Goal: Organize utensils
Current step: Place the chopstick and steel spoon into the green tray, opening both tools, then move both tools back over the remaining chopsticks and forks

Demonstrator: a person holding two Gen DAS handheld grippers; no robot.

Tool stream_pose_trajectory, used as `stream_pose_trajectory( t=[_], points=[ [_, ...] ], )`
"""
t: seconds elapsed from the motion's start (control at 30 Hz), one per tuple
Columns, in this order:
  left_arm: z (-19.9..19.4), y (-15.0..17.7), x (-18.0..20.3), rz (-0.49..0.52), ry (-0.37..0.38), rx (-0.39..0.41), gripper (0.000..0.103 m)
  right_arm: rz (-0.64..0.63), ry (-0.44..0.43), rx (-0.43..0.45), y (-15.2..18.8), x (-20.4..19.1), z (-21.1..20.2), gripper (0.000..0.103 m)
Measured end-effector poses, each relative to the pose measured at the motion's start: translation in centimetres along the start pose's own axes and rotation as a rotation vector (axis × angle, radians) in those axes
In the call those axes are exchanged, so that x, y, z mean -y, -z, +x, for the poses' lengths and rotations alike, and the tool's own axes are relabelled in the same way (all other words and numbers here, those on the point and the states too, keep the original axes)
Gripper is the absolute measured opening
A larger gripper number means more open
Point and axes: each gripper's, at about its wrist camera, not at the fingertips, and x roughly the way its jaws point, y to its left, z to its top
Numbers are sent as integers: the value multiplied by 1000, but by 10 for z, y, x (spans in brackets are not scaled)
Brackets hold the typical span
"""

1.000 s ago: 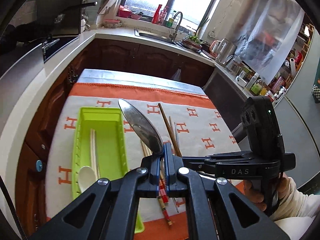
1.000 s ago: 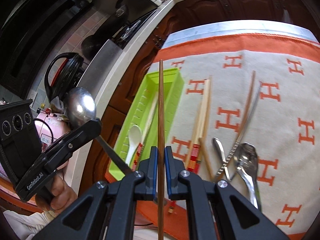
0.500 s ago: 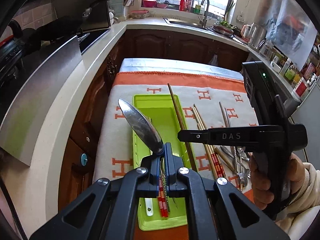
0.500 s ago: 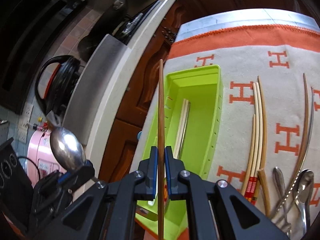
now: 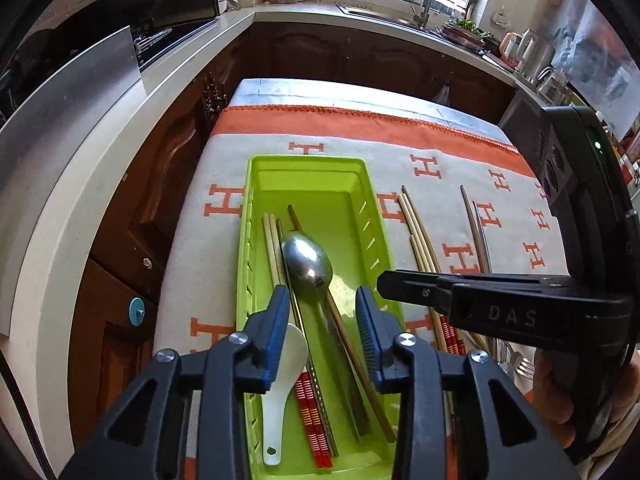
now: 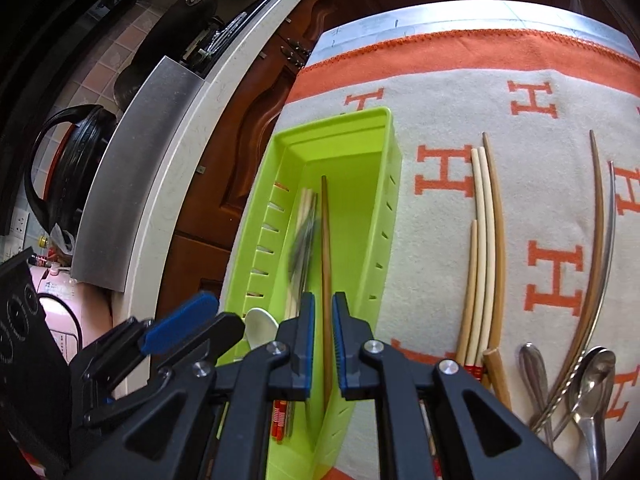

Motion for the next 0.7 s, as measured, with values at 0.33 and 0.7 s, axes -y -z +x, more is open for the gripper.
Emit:
stream_pose_trajectory(
  t=[0.33, 0.7],
  points=[
    [-12, 1, 6, -65, 13, 30, 42, -70, 61, 36, 13, 8, -31, 10],
    [-25, 4, 28, -84, 47, 23, 59, -26, 94, 108, 25, 36, -77, 10]
  ],
)
